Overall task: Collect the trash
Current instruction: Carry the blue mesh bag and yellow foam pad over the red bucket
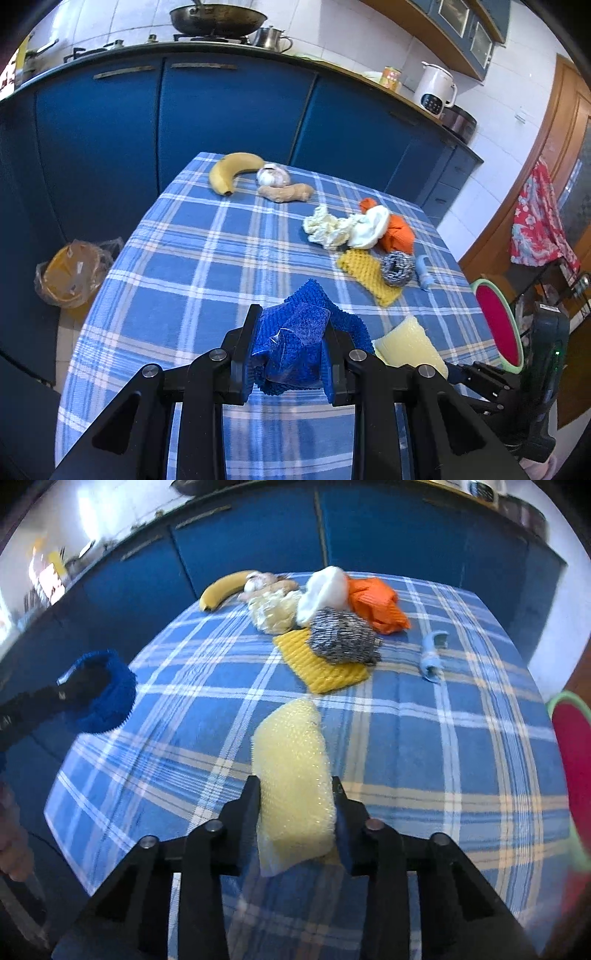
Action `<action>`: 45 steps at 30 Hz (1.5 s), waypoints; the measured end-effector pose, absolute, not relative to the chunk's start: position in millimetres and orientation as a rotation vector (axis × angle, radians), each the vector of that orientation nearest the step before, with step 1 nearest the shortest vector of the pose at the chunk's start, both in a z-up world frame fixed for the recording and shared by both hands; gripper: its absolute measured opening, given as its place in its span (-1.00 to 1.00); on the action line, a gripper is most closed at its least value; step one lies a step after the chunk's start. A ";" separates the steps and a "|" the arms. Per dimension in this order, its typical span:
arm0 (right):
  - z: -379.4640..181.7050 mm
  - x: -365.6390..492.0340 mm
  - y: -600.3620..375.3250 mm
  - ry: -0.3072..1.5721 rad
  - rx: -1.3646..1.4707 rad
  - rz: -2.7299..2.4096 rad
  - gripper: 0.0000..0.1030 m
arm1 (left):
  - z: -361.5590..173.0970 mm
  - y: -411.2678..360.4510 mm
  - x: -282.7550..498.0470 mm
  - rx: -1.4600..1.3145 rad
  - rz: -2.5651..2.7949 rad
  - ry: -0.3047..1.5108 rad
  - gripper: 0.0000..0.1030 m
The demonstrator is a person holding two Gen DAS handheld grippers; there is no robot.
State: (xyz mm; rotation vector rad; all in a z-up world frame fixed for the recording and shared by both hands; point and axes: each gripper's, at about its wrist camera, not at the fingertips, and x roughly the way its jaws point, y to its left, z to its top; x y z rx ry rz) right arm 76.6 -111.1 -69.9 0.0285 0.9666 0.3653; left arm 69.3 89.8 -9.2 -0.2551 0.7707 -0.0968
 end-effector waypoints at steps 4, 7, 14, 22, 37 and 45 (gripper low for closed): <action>-61.3 70.2 -129.4 0.942 0.112 0.355 -0.32 | -2.9 72.2 68.1 -0.238 -0.122 0.762 -0.45; -51.5 62.9 -144.8 0.910 0.155 0.332 -0.33 | 4.0 56.7 65.9 -0.225 -0.150 0.750 -0.45; -27.9 47.4 -185.0 0.842 0.230 0.265 -0.33 | 14.2 24.1 64.3 -0.183 -0.203 0.736 -0.45; -11.2 36.4 -224.0 0.771 0.286 0.204 -0.34 | 17.8 -14.4 69.5 -0.143 -0.269 0.733 -0.45; -4.5 28.7 -298.8 0.716 0.385 0.043 -0.34 | 24.6 -88.9 93.4 -0.084 -0.405 0.734 -0.45; -3.6 27.2 -335.9 0.691 0.430 -0.029 -0.34 | 35.7 -134.3 101.1 -0.017 -0.476 0.709 -0.45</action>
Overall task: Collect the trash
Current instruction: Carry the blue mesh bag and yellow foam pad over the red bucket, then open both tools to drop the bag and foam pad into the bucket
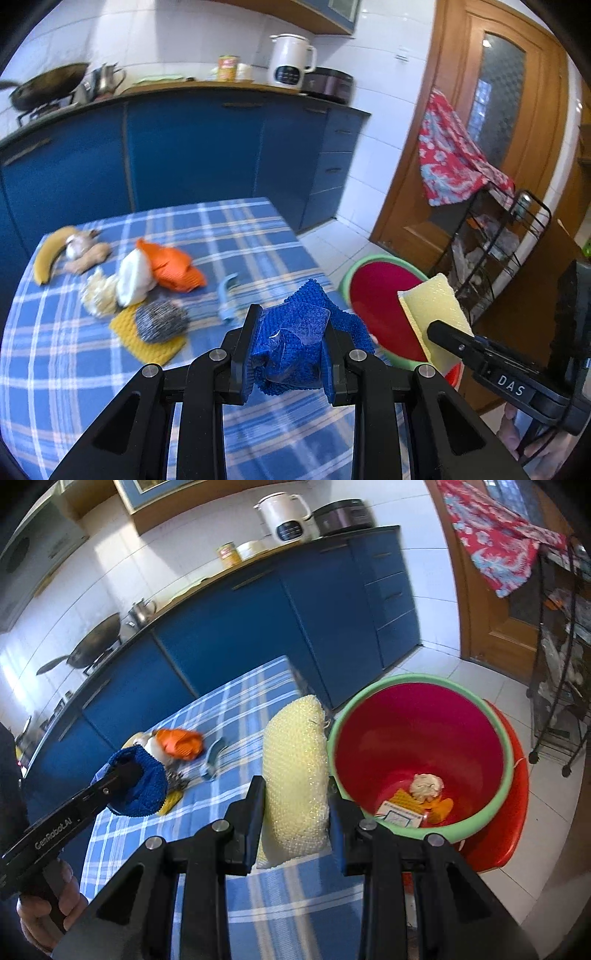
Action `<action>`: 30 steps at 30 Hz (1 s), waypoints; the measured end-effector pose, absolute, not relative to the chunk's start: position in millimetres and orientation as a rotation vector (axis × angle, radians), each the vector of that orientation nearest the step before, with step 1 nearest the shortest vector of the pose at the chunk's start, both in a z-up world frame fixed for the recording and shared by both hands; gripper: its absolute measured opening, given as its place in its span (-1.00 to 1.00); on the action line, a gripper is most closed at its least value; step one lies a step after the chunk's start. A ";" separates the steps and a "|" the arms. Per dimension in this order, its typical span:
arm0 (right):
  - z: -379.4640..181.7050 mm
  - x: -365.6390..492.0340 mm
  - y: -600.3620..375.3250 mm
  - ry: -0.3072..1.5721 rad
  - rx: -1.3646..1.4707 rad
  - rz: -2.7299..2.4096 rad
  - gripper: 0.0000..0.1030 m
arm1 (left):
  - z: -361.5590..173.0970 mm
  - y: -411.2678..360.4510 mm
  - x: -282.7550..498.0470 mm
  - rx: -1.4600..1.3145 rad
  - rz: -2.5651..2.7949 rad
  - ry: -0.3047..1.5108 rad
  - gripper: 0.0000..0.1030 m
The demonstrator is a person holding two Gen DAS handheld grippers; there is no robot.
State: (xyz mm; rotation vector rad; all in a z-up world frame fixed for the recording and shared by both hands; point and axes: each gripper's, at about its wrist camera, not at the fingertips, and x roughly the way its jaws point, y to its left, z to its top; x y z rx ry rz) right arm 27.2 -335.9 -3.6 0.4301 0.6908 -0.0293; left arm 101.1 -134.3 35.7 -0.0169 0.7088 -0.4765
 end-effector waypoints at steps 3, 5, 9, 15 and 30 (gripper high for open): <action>-4.4 27.0 -349.1 0.686 0.438 -0.062 -0.34 | 36.5 -154.5 104.4 0.006 -0.509 0.707 -0.45; -5.9 26.3 -356.9 0.685 0.448 -0.078 -0.34 | 35.5 -164.7 106.8 0.017 -0.524 0.708 -0.45; -12.1 24.6 -376.9 0.687 0.466 -0.126 -0.33 | 29.9 -190.5 112.9 0.041 -0.559 0.718 -0.45; -23.8 26.4 -402.6 0.702 0.486 -0.186 -0.31 | 16.1 -229.4 127.3 0.071 -0.613 0.748 -0.44; -58.6 46.1 -452.7 0.757 0.534 -0.283 -0.25 | -29.4 -286.8 159.6 0.124 -0.655 0.844 -0.15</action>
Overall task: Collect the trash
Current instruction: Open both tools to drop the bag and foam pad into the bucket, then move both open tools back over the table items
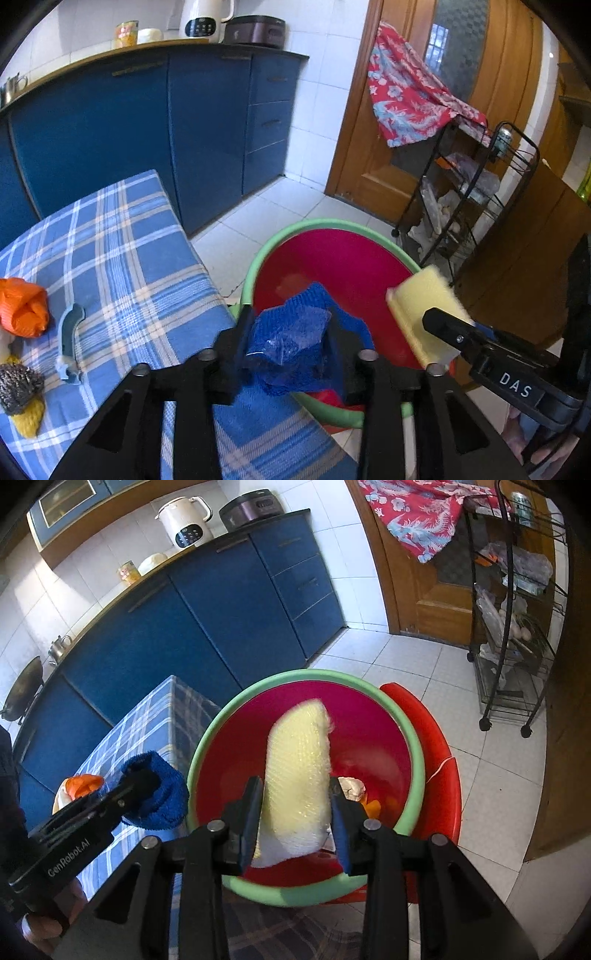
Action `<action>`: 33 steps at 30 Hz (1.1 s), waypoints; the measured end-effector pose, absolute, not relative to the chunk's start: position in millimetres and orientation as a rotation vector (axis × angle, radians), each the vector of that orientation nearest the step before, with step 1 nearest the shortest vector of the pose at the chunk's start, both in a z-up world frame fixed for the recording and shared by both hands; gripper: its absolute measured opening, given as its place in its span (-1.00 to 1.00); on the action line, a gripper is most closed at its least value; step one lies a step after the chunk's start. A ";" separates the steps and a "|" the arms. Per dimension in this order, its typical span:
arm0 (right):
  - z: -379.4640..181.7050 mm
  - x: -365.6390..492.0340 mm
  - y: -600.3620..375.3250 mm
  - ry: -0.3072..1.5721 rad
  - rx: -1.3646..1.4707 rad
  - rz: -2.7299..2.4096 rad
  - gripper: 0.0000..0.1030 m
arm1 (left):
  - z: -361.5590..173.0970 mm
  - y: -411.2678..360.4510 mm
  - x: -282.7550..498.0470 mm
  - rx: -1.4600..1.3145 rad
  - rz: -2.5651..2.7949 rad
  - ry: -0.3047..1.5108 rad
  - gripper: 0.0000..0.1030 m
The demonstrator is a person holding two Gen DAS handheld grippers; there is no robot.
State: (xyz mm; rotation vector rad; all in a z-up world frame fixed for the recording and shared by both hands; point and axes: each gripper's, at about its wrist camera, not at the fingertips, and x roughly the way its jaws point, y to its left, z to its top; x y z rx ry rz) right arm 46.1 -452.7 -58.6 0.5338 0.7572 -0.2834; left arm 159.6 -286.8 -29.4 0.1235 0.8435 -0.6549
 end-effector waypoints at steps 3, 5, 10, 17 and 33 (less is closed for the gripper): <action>-61.6 49.4 -455.2 0.763 0.527 -0.297 -0.15 | -32.6 -288.7 162.7 0.104 -0.662 0.858 -0.09; -63.3 50.9 -456.8 0.762 0.528 -0.303 -0.14 | -33.2 -289.2 163.6 0.102 -0.661 0.862 -0.08; -63.4 47.7 -457.4 0.755 0.537 -0.315 -0.14 | -31.7 -284.8 164.5 0.088 -0.643 0.860 0.01; -53.1 38.9 -452.2 0.724 0.536 -0.321 -0.12 | -24.3 -269.3 161.1 0.070 -0.618 0.852 0.01; -29.9 36.6 -403.7 0.699 0.494 -0.221 -0.08 | -3.5 -201.8 152.5 0.030 -0.496 0.810 0.01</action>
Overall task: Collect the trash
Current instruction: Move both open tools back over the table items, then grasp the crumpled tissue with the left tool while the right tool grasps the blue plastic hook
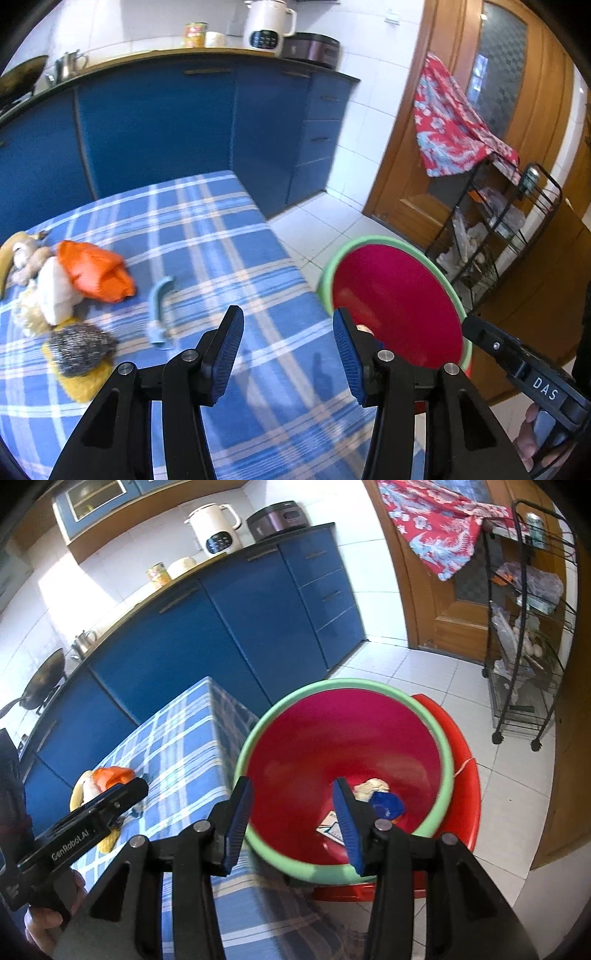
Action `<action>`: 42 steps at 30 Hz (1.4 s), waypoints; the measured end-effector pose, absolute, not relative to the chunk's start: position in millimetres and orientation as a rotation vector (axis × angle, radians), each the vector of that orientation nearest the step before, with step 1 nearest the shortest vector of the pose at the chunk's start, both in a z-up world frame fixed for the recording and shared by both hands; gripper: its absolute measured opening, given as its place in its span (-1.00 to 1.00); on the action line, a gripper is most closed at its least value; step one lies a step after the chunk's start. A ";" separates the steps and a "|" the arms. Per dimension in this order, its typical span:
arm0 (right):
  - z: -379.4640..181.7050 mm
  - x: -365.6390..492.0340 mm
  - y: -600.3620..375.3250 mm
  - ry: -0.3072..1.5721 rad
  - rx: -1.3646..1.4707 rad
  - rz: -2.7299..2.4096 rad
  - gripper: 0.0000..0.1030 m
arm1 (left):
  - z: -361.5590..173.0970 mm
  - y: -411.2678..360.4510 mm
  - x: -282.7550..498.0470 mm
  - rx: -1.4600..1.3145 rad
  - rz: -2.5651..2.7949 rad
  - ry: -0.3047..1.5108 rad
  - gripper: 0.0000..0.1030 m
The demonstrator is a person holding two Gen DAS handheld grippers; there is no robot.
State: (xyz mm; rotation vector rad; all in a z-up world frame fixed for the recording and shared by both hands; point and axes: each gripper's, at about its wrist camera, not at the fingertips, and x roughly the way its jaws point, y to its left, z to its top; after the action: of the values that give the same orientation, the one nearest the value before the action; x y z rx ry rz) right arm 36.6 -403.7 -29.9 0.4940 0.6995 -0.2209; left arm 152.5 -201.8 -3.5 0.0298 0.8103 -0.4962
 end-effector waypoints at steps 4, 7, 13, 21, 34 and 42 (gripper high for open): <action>-27.5 41.6 -388.1 0.706 0.479 -0.188 -0.08 | 4.8 -179.3 153.8 0.011 -0.449 0.793 0.01; -25.6 47.2 -375.2 0.712 0.463 -0.162 -0.08 | 10.6 -159.7 156.2 -0.005 -0.409 0.780 0.01; -21.4 63.9 -345.5 0.735 0.434 -0.108 -0.08 | 17.2 -121.1 161.3 -0.049 -0.355 0.774 0.01; -20.3 92.3 -303.2 0.757 0.391 -0.044 -0.08 | 23.4 -70.4 172.8 -0.067 -0.273 0.758 0.01; -35.5 140.2 -250.8 0.823 0.353 0.027 -0.07 | -15.0 13.4 210.1 -0.094 -0.083 0.782 0.01; -45.3 165.8 -227.1 0.860 0.316 0.052 -0.07 | -42.6 27.9 230.0 -0.164 -0.096 0.835 0.01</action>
State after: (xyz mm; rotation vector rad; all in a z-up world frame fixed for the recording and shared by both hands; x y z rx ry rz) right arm 165.8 -227.1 -45.3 0.3165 0.8603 0.0515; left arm 230.0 27.9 -42.6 -0.1637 0.8348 -0.0965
